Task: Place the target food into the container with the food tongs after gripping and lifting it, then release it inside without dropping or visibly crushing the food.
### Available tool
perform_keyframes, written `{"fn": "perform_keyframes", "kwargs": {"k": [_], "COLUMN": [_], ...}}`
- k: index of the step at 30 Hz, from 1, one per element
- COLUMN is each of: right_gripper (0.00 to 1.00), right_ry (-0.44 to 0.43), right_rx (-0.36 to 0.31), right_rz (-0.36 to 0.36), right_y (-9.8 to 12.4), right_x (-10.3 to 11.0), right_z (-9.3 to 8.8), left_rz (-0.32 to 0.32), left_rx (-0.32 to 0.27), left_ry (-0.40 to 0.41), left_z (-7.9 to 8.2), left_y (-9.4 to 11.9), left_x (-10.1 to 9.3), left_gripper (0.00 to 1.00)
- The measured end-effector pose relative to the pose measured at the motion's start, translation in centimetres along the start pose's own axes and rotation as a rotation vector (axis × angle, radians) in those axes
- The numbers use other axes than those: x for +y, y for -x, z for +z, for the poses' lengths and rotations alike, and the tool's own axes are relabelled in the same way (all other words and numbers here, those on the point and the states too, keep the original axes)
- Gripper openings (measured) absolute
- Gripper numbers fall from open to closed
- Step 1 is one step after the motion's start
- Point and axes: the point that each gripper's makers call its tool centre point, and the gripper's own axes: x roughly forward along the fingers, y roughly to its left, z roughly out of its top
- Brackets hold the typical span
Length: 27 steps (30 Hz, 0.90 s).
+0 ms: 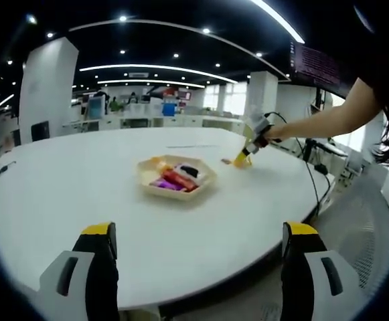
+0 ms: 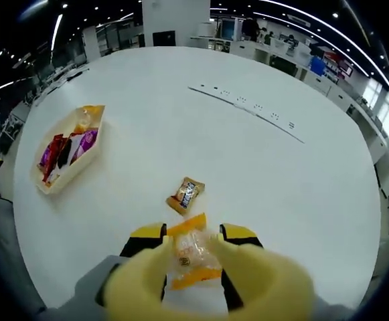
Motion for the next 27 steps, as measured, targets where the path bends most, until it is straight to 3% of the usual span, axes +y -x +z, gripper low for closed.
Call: {"fn": "perform_keyframes", "kwargs": {"k": [27], "right_gripper": [0.25], "right_ry": [-0.054], "right_rx": [-0.005], "right_rz": [-0.008], "right_y": [-0.03], "right_x": [0.59], "right_z": [-0.12], "left_rz": [-0.005], "left_rx": [0.003], "left_ry": [0.005], "left_z": [-0.02], "left_y": [-0.02], "left_x": [0.01], "left_gripper": [0.99]}}
